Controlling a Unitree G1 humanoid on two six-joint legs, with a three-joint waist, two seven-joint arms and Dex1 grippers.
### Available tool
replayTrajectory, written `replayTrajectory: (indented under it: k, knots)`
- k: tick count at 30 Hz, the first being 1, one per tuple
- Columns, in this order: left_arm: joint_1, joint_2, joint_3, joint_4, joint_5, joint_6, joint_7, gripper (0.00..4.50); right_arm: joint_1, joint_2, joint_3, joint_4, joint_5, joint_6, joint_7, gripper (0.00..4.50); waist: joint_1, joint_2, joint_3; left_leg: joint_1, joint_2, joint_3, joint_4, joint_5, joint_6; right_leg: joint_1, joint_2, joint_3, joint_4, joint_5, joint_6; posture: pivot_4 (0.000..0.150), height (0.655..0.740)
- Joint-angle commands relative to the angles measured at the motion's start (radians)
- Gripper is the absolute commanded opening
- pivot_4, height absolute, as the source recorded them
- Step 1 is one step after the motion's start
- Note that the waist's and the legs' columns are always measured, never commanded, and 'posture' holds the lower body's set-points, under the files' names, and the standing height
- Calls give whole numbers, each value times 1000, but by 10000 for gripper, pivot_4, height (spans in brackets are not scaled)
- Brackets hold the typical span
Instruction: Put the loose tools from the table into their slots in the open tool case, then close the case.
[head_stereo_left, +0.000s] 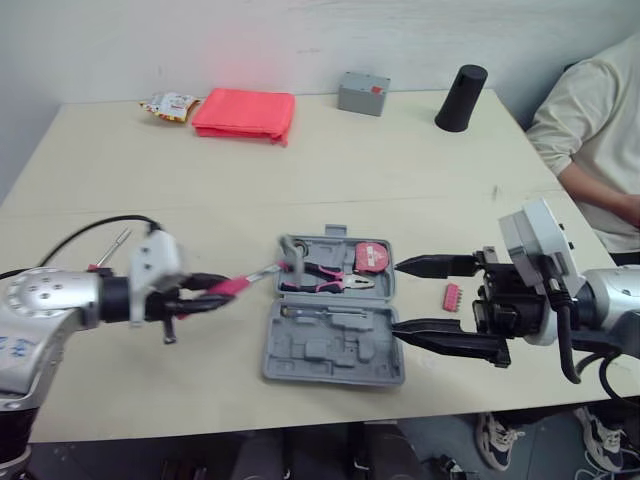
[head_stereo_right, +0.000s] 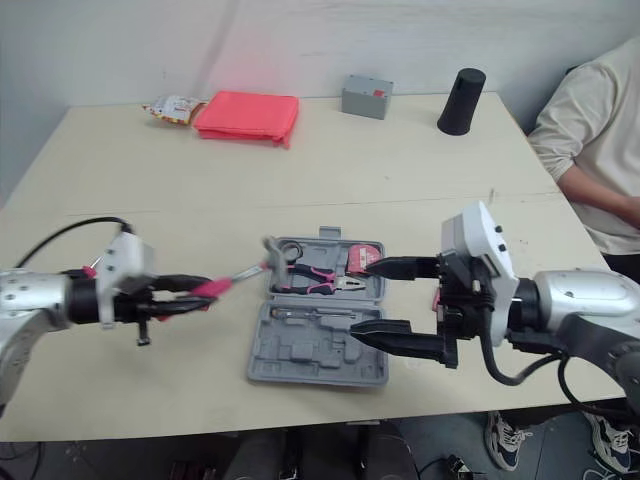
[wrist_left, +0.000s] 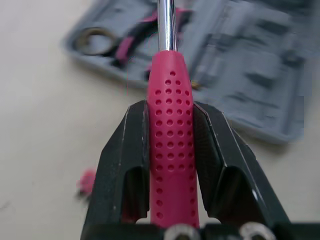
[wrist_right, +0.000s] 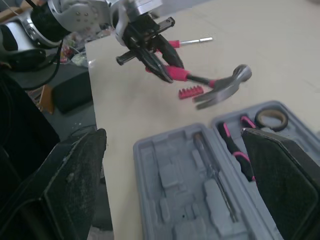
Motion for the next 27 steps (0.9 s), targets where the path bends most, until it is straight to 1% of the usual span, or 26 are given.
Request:
replayTrajectory:
  k: [1, 2, 4, 6, 7, 9, 13, 15, 19, 24, 27]
  knots:
    - [-139, -17, -187, -99, 15, 112, 5, 5728, 72, -37, -79, -44, -17, 7, 2, 45000, 3, 0, 0, 0, 0, 0, 1, 0, 0, 0, 1, 0, 1, 0, 0, 1500, 7400]
    - [-190, -30, -253, -121, 9, 150, -14, 5728, 114, -43, -96, -57, -33, 12, 1, 45000, 6, 0, 0, 0, 0, 0, 2, 0, 1, 1, 1, 0, 1, 0, 0, 1500, 7400]
    - [-252, -45, -330, -141, 10, 187, -36, 5728, 174, -51, -120, -77, -45, 15, -3, 45000, 16, -1, 0, 0, 0, -1, 4, 0, 1, 1, 3, 0, 1, 0, 1, 1500, 7400]
    - [-313, -85, -441, -116, 120, 127, -25, 5728, 288, -51, -134, -96, -119, 12, 26, 45000, 23, -1, 0, -1, 0, 0, 6, 0, 0, 1, 5, 0, 1, 0, 1, 1500, 7400]
    - [-332, -99, -474, -103, 156, 98, -21, 5728, 326, -50, -136, -103, -151, 5, 35, 45000, 26, -1, 0, -1, 0, 0, 7, 0, 0, 2, 6, 0, 1, 1, 1, 1500, 7400]
    - [-373, -143, -516, -69, 189, 116, 5, 5728, 388, -38, -142, -107, -219, -24, 46, 45000, 26, -1, 0, -2, 0, 1, 8, 0, 1, 1, 8, 0, 1, 1, 2, 1500, 7400]
    - [-427, -227, -589, -41, 225, 146, 17, 5728, 469, -18, -199, -118, -260, -48, 68, 45000, 26, -2, 1, -2, -1, 2, 10, -1, 4, 2, 10, 0, 1, 3, 5, 1500, 7400]
    - [-438, -245, -610, -38, 233, 167, 10, 5728, 480, -8, -211, -125, -255, -52, 61, 45000, 26, -2, 1, -2, -1, 1, 11, -1, 4, 2, 10, 0, 0, 3, 5, 1500, 7400]
    - [-463, -235, -652, -25, 289, 186, 9, 5728, 455, 26, -207, -131, -184, -43, 7, 45000, 24, -2, 1, -2, 0, 1, 11, 0, 2, 2, 12, 1, 0, 3, 5, 1500, 7400]
    - [-474, -267, -653, 2, 313, 231, 39, 5728, 465, 37, -181, -131, -198, -52, -7, 45000, 26, -2, 1, -2, 0, 0, 11, 0, 3, 2, 11, 2, 1, 2, 4, 1500, 7400]
    - [-482, -267, -647, 15, 315, 243, 31, 5728, 466, 40, -173, -126, -205, -56, -8, 45000, 27, -2, 1, -2, 0, -1, 11, 0, 3, 2, 11, 6, 1, 2, 5, 1500, 7400]
